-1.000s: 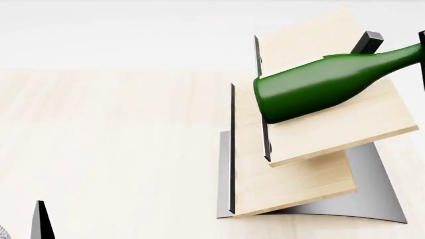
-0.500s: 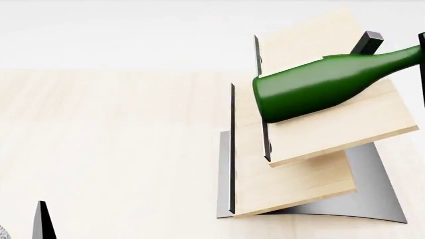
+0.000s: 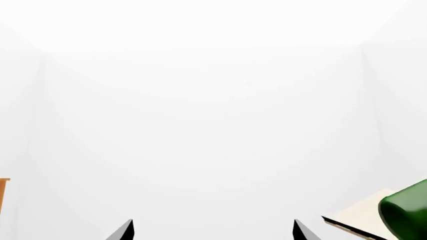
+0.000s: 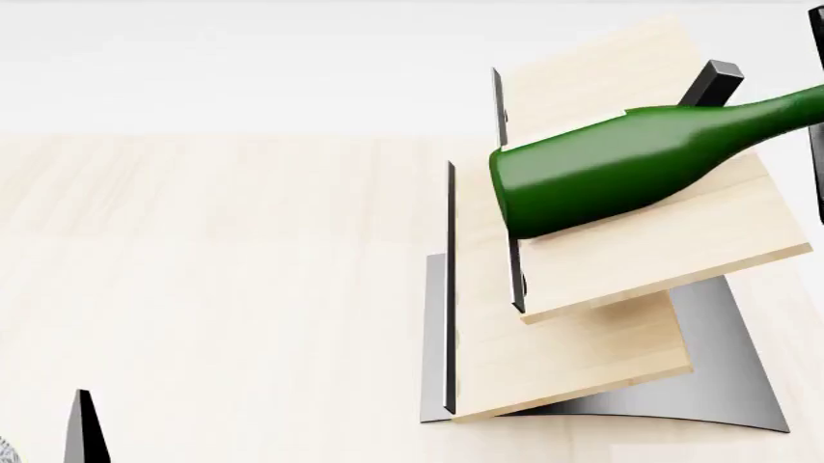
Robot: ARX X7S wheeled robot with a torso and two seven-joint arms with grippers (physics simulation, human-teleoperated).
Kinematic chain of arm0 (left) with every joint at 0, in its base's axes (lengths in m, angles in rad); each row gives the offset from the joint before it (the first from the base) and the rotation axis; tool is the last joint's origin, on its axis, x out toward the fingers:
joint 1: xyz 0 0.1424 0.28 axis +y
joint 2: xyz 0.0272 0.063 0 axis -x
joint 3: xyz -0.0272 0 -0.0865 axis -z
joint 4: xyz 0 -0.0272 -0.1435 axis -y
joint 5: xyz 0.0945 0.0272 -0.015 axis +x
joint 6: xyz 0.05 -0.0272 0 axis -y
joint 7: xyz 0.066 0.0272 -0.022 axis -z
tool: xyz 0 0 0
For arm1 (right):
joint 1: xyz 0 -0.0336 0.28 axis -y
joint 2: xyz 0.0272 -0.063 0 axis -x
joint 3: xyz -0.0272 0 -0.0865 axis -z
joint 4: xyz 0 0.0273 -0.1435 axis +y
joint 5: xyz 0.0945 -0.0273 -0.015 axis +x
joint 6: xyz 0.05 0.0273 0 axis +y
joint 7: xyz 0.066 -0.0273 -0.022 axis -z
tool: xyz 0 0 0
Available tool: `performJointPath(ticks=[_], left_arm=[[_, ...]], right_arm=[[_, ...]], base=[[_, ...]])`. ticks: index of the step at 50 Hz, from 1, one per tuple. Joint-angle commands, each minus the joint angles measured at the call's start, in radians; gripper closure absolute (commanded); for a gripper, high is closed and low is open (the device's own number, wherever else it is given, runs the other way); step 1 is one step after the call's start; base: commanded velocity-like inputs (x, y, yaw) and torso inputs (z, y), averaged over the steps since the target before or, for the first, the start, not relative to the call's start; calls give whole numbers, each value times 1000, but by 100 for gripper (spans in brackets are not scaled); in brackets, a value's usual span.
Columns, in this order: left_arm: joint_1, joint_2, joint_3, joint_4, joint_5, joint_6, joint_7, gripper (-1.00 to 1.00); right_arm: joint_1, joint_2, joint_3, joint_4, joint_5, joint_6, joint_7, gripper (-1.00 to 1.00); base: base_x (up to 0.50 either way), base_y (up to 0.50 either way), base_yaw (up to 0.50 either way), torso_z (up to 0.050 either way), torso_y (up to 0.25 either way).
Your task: Put the wine bottle on the wine rack.
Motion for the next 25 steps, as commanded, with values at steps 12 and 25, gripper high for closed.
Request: performJointPath(ticks=[12,25], left_arm=[[-3,-3,4,1,1,-2,-4,-100],[-3,-4,9,5,1,-8,-5,-100]], right_arm=[[-19,23,18,-54,-3,-15,7,-100],[-67,71,49,-101,12,-42,14,-100]], base=[[0,0,0,0,0],[0,0,0,0,0]])
